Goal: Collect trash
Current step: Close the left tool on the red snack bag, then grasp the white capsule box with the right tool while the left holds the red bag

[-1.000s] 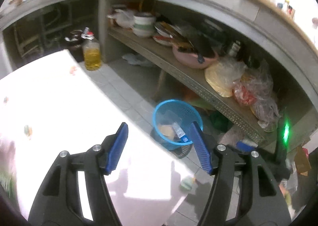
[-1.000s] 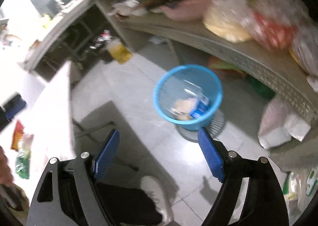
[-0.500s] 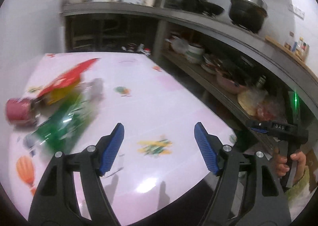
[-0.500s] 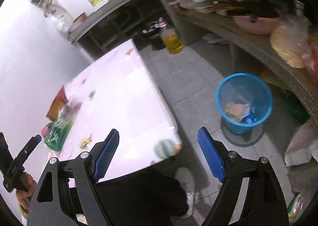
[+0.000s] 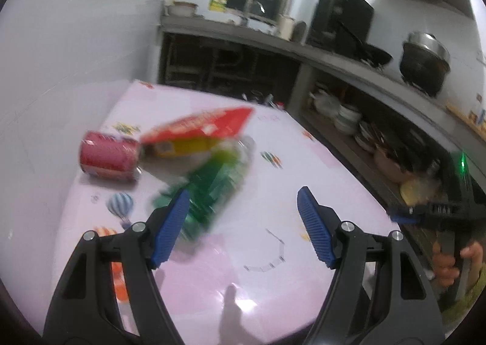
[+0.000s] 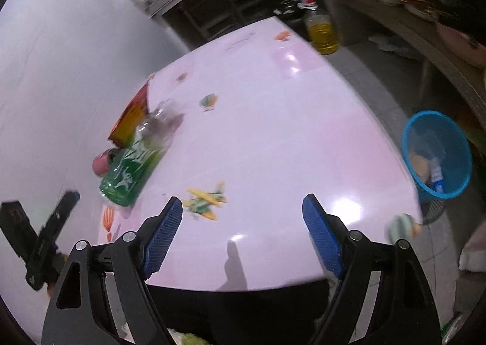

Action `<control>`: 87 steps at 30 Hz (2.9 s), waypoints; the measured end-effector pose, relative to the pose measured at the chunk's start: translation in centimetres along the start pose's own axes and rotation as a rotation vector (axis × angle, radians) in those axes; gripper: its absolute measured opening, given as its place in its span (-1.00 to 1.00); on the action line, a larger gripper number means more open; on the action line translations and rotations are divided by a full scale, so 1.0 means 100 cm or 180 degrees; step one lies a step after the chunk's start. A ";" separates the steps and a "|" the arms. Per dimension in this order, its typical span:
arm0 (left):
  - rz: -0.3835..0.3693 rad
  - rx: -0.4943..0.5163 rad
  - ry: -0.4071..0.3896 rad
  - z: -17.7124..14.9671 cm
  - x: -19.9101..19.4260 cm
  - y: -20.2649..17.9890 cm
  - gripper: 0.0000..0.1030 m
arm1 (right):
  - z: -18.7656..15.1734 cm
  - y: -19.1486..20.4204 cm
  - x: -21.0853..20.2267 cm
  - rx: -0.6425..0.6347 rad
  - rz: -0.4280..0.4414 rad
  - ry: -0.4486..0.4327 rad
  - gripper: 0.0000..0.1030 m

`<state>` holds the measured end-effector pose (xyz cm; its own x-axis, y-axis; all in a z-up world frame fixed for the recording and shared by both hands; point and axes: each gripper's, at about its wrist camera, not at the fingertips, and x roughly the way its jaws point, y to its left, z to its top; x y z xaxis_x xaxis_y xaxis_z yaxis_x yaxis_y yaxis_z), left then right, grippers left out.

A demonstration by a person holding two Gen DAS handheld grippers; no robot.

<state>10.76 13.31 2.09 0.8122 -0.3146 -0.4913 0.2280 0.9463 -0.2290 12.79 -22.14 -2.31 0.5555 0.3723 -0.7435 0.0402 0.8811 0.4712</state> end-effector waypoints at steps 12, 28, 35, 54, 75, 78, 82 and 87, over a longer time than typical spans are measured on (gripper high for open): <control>0.0926 0.1472 0.0275 0.039 0.110 -0.034 0.35 | 0.001 0.039 0.027 -0.0210 0.0035 0.0205 0.54; 0.1139 0.1414 0.0521 0.058 0.150 -0.012 -0.40 | 0.002 0.032 0.038 -0.0177 0.0006 0.0269 0.54; 0.1314 0.1327 0.0298 0.069 0.136 0.003 -0.99 | 0.002 0.027 0.037 -0.0174 -0.0005 0.0252 0.54; 0.1677 0.1075 -0.0588 0.109 0.046 0.024 -1.00 | 0.107 0.137 0.072 -0.1508 0.0599 0.0426 0.62; 0.1753 0.0702 -0.0811 0.150 0.044 0.050 -1.00 | 0.129 0.271 0.287 -0.2805 0.0508 0.1950 0.67; 0.1747 0.0652 -0.0794 0.150 0.047 0.055 -1.00 | 0.126 0.274 0.297 -0.2854 0.0412 0.2053 0.67; 0.1726 0.0584 -0.0770 0.148 0.049 0.061 -1.00 | 0.118 0.277 0.309 -0.2957 0.0250 0.2117 0.67; 0.1731 0.0556 -0.0770 0.150 0.053 0.064 -1.00 | 0.110 0.275 0.312 -0.2971 0.0192 0.2117 0.35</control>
<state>24.61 18.82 10.65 0.9309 0.2223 -0.2898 -0.1847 0.9710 0.1515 40.37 10.50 -7.33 -0.0245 0.2569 -0.9661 -0.7574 0.6260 0.1856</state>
